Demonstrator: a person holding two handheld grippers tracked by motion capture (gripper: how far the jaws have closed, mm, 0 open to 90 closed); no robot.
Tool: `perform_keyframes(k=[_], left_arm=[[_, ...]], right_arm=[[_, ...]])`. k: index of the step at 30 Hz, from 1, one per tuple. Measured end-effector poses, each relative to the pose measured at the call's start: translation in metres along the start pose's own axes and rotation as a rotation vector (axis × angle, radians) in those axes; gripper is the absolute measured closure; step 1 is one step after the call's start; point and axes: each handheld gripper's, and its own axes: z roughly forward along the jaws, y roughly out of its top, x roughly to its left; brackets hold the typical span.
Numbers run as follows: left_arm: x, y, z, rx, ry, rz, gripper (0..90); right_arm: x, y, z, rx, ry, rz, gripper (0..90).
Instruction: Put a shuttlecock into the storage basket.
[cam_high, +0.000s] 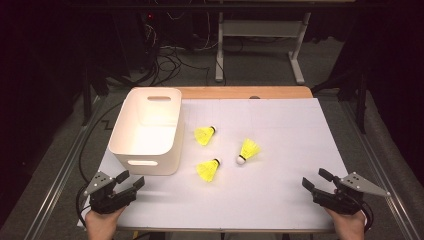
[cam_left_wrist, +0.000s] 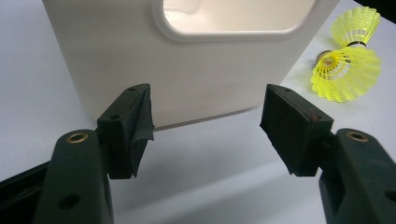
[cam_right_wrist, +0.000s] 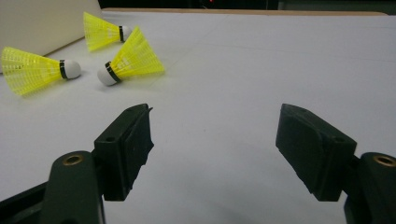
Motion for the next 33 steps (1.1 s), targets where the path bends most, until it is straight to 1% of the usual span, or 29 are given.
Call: perform_keyframes(k=[5,8,12,20,28,33], left_arm=[[-0.001,0.0,-0.001,-0.004,-0.002,0.002,34.9],[-0.001,-0.001,-0.001,0.002,-0.003,0.0,34.9],[-0.002,-0.001,-0.002,-0.001,-0.001,-0.001,34.9],[-0.003,-0.002,-0.004,-0.005,0.003,-0.006,34.9],[-0.009,-0.003,-0.006,0.001,-0.009,-0.003,34.4],[-0.016,-0.002,-0.005,0.014,-0.018,0.016,34.1]], right_arm=[[0.0,0.0,0.0,0.003,0.005,-0.007,27.3],[0.001,0.0,0.001,0.01,0.007,-0.002,27.3],[0.001,0.0,0.0,0.005,0.009,-0.01,27.3],[0.001,0.0,0.0,0.007,0.014,-0.011,27.4],[0.001,-0.001,0.0,0.016,0.009,-0.013,27.4],[0.002,-0.001,0.0,0.022,0.013,-0.012,27.5]])
